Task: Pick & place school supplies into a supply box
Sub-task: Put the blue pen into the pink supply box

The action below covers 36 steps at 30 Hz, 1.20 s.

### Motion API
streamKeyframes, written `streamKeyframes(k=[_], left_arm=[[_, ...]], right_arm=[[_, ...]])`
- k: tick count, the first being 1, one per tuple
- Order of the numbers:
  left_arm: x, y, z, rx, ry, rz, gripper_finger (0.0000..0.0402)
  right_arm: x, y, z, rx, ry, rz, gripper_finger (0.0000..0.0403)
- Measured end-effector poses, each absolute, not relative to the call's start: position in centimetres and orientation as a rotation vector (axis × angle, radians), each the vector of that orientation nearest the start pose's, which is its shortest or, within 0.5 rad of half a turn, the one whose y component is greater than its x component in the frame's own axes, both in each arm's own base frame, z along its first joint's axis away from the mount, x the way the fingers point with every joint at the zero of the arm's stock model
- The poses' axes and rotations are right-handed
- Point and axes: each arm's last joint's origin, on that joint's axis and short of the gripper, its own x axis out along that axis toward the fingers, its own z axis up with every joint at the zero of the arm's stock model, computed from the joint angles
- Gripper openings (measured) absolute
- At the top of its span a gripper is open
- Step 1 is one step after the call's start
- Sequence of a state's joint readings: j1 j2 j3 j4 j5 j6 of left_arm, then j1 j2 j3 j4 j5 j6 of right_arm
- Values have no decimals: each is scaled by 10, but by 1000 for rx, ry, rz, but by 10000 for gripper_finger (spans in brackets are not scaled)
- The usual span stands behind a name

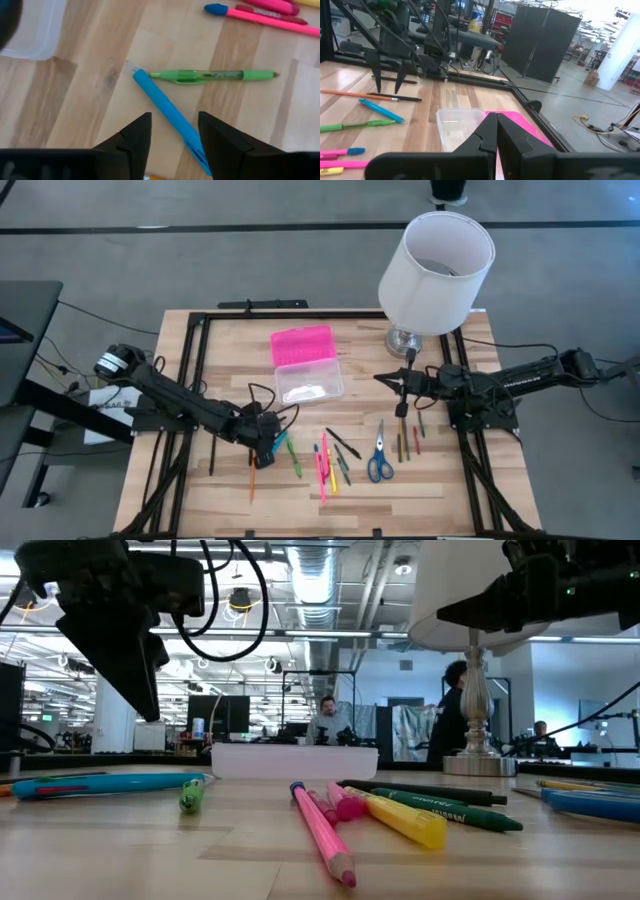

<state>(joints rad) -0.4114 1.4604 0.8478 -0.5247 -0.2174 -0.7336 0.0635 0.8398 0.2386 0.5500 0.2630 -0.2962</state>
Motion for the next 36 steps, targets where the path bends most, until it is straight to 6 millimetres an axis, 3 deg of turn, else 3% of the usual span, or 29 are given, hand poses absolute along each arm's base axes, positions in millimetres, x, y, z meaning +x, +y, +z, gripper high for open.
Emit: streamKeyframes(k=[7,18,30,36], left_arm=[[252,-104,170,-316,1129,252,201],[256,-107,140,-303,1263,269,206],[256,-107,142,-325,1253,278,205],[251,-101,140,-353,1305,351,173]], right_arm=[[175,4,207,-305,72,-192,0],[175,4,207,-304,69,-193,0],[175,4,207,-304,69,-192,0],[175,4,207,-304,69,-192,0]])
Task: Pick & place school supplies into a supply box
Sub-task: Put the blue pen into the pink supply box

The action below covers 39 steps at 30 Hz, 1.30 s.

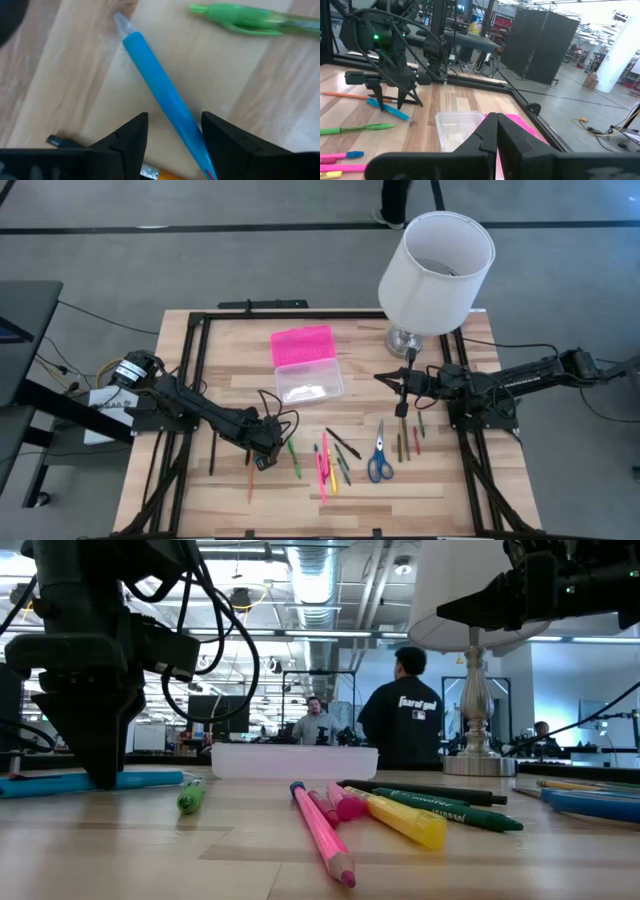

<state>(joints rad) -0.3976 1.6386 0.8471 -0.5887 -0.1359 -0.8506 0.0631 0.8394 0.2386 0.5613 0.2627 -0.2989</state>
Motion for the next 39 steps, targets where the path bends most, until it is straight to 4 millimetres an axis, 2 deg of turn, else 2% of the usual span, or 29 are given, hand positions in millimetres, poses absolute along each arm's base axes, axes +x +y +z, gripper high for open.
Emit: streamKeyframes(k=[9,18,24,31,39], left_arm=[[256,-93,140,-388,1290,382,109],[261,-78,140,-521,1277,478,62],[263,-73,140,-527,1254,499,56],[265,-71,141,-458,1228,496,53],[274,-74,144,-422,1163,380,51]], right_arm=[[175,4,207,-304,69,-192,0],[175,4,207,-304,69,-192,0],[175,4,207,-304,69,-193,0],[175,4,207,-304,69,-192,0],[175,4,207,-304,69,-192,0]])
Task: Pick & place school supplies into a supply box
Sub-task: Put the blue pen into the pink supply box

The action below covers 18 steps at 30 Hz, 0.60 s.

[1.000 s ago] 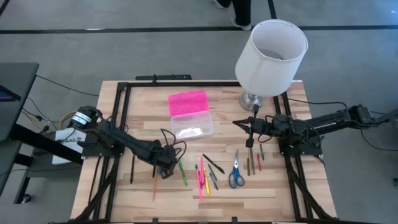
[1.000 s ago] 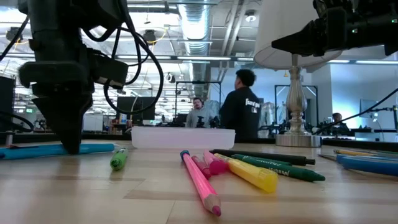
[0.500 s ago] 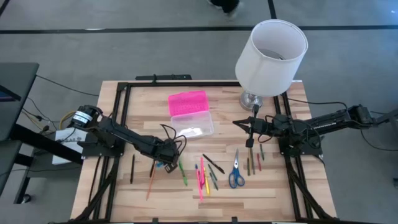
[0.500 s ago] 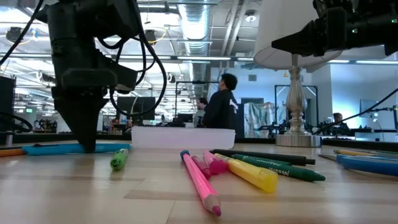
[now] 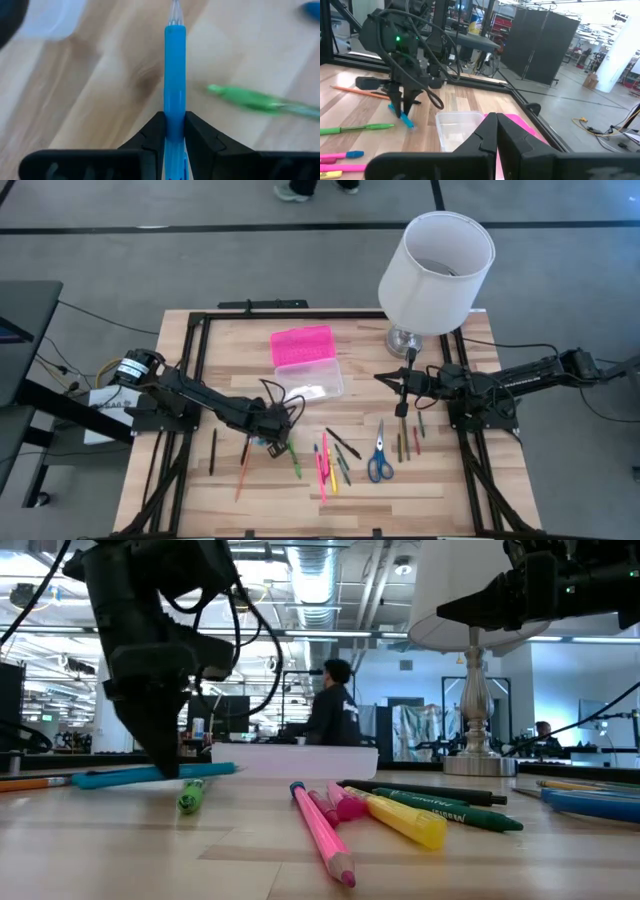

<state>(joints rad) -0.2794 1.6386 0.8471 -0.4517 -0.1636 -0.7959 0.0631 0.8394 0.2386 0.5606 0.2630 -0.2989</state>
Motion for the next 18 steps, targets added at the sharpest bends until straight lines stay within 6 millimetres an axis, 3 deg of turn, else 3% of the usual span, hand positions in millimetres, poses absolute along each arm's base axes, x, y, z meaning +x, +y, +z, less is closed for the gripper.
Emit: streamKeyframes(k=[5,10,15,18], left_arm=[[287,-73,154,-374,1090,295,50],[308,-63,179,-243,984,286,50],[326,-40,208,-70,917,311,50],[331,-19,215,34,906,367,50]], right_arm=[[175,4,207,-304,70,-192,0],[175,4,207,-304,70,-192,0],[175,4,207,-304,69,-192,0],[175,4,207,-304,69,-192,0]])
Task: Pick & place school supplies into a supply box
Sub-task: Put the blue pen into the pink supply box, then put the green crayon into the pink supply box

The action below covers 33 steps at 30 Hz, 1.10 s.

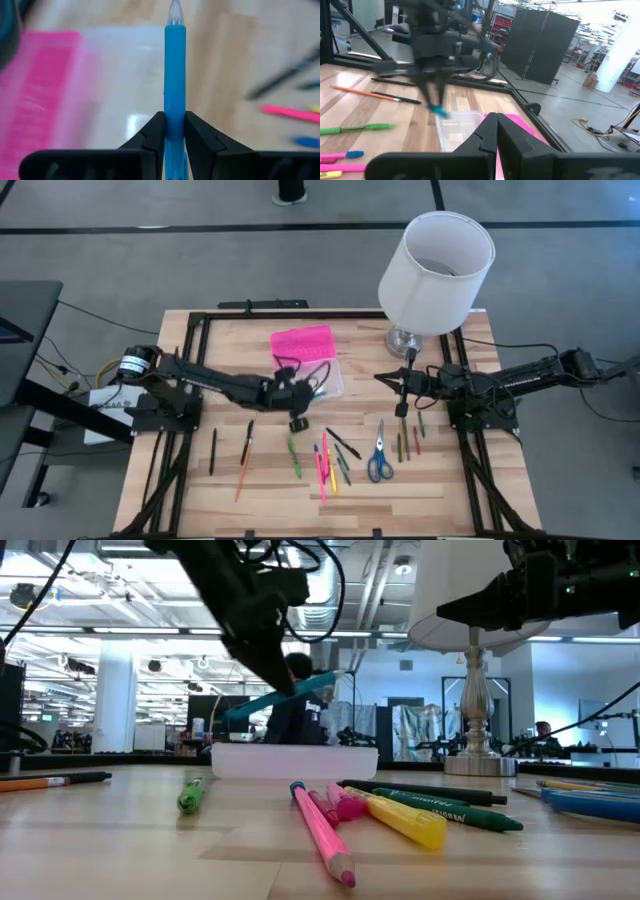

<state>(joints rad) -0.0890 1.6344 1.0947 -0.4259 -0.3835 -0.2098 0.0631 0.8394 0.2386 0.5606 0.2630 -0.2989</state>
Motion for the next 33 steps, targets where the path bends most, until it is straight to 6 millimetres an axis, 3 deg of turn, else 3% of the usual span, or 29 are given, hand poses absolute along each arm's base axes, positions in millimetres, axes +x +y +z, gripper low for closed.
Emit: streamKeyframes(k=[5,9,18,33], left_arm=[[331,19,214,57,948,391,49],[331,36,213,41,960,376,51],[329,47,213,54,976,368,77],[327,46,219,197,983,287,84]], right_arm=[[175,4,206,-306,78,-191,0],[175,4,205,-307,88,-190,0],[175,4,204,-307,99,-188,0],[175,4,204,-276,96,-189,0]])
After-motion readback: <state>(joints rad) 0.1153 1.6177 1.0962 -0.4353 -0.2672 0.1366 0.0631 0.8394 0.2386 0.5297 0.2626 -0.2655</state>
